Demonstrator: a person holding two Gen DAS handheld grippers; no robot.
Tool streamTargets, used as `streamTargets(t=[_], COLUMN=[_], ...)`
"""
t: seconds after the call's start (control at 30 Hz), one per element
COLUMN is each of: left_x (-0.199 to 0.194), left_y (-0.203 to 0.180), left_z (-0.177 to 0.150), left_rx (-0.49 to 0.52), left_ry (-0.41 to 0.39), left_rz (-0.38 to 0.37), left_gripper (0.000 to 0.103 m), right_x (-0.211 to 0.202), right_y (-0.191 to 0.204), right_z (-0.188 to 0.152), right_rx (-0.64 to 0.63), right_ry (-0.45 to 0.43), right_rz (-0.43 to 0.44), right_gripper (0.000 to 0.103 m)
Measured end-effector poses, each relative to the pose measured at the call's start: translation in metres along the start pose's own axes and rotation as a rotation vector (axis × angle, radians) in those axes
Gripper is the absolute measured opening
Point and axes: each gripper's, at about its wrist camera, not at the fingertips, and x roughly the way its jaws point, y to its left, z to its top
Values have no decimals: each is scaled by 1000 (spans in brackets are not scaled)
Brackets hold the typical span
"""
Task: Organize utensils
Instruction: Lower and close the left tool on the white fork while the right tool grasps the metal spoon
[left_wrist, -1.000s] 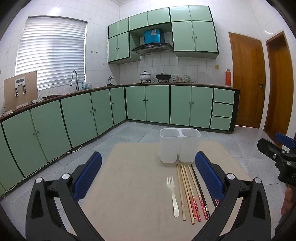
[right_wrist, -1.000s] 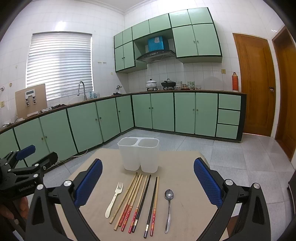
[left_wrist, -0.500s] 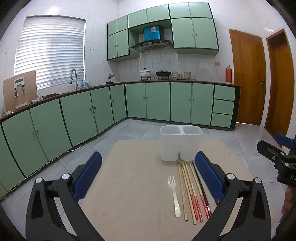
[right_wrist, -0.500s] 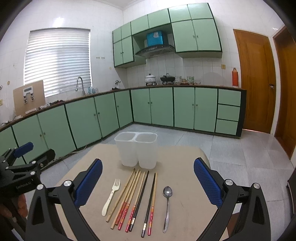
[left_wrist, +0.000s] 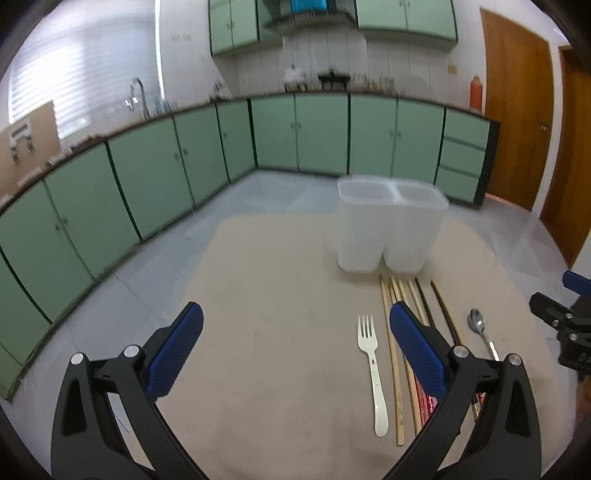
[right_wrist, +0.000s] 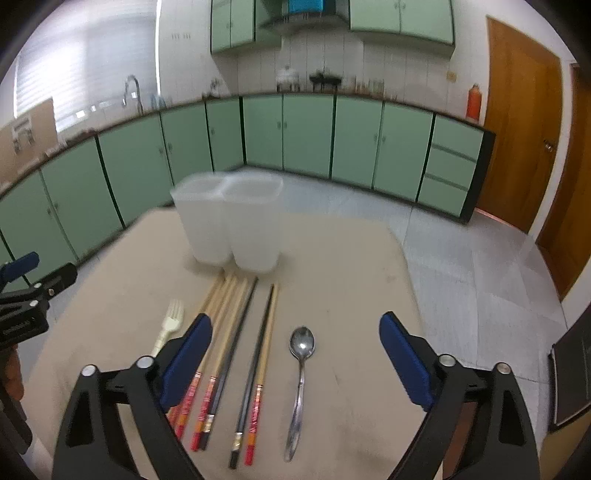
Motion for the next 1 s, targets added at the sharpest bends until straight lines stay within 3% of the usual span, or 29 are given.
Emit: streamTargets(t=[0.17, 0.33, 0.57, 0.83, 1.0], left_x=[51, 78, 110, 139, 153], left_y=[-10, -19, -32, -37, -35], left_z=[-3, -3, -6, -10, -12], left_rx=[6, -2, 14, 8, -13], left_ry=[131, 204, 274, 341, 390], left_rz=[-16, -32, -38, -49, -79], left_gripper=[98, 98, 98, 97, 81], right_x=[52, 83, 108, 131, 135], right_y=[-9, -12, -11, -22, -20], right_z=[-5, -8, -12, -17, -16], right_rx=[42, 66, 63, 95, 85], right_ry=[148, 238, 307, 353, 349], right_rz=[39, 60, 65, 56, 47], right_gripper=[72, 65, 57, 57, 55])
